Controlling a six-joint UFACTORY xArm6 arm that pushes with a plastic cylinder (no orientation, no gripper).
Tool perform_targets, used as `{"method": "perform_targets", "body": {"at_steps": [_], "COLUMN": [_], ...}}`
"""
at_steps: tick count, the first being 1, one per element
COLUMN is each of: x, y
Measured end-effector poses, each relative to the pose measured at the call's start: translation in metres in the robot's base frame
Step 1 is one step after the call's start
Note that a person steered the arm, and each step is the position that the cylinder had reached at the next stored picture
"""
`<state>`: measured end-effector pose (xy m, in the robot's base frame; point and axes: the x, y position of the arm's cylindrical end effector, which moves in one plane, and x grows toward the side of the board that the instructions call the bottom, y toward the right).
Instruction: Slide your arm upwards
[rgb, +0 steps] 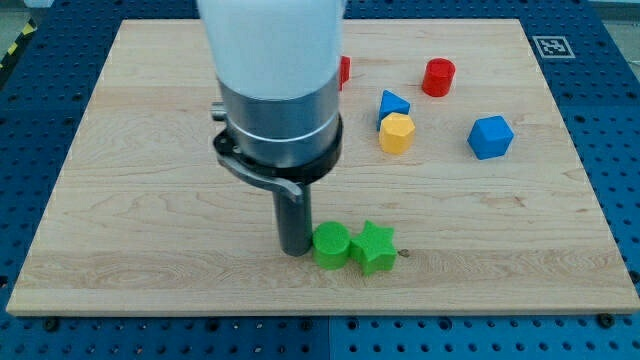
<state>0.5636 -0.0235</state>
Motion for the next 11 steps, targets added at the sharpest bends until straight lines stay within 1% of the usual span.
{"method": "perform_targets", "body": {"at_steps": [1,2,3,4,5,6,8,9,11], "x": [0.0,0.0,0.0,-0.006,-0.048,-0.072,-0.074,-0.075,-0.075], "y": [0.008,0.003,-0.016,-0.057,-0.064,-0.063,-0.064,-0.054,0.062]}}
